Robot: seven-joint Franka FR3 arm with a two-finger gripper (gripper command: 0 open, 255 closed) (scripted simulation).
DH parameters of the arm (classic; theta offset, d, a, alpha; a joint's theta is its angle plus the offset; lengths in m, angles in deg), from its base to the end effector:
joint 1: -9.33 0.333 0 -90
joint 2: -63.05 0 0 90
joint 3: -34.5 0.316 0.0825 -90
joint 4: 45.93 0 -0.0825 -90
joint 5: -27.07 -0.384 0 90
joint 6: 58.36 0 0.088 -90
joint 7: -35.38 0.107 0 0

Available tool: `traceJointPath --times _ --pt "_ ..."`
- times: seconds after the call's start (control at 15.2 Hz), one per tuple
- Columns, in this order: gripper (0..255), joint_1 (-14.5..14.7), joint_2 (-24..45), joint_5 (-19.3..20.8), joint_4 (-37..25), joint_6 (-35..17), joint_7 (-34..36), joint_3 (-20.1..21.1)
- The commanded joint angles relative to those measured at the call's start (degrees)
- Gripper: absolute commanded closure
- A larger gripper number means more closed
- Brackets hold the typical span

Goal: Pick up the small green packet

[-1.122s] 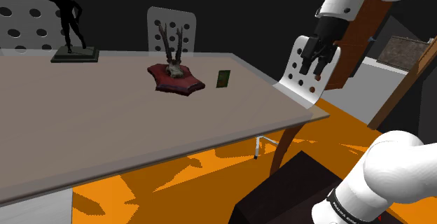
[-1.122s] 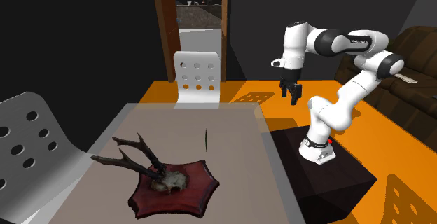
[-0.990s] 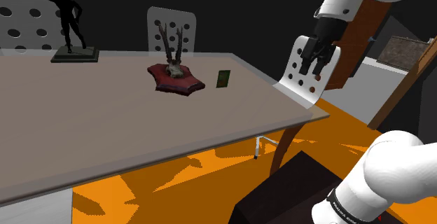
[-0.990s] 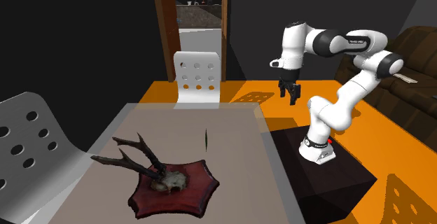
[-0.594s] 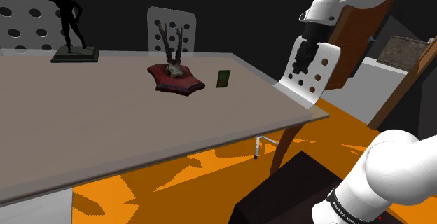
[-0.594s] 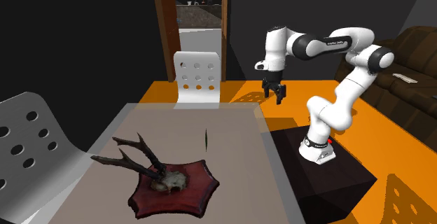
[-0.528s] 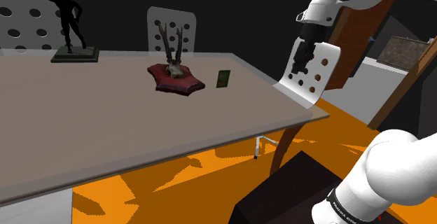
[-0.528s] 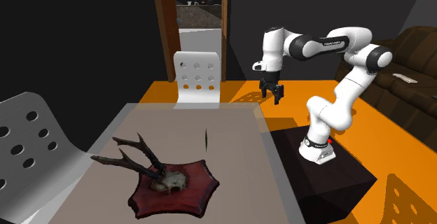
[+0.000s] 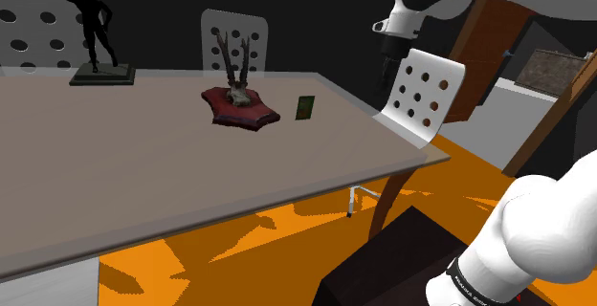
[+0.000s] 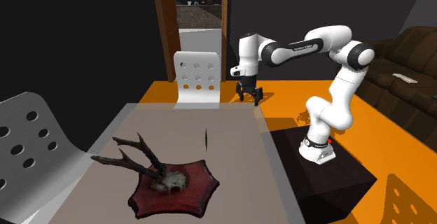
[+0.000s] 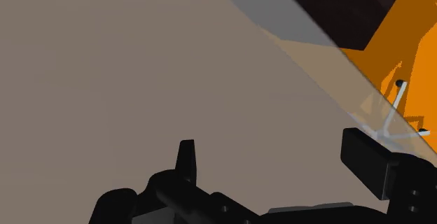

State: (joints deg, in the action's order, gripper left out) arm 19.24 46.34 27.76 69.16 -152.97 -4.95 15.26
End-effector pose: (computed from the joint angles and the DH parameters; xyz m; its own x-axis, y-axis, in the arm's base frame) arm 0.4559 -0.0922 0.5642 0.8472 0.5312 -0.0079 0.5269 -0.8421 -0.1154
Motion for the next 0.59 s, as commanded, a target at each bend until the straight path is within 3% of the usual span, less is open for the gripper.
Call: traceJointPath --times 0.0,0.53 --pt "0 0.8 4.5 -0.6 -3.2 -1.1 -6.4 -1.4" --pt "0 1.6 23.5 -6.1 -20.3 -2.0 -28.4 -2.9"
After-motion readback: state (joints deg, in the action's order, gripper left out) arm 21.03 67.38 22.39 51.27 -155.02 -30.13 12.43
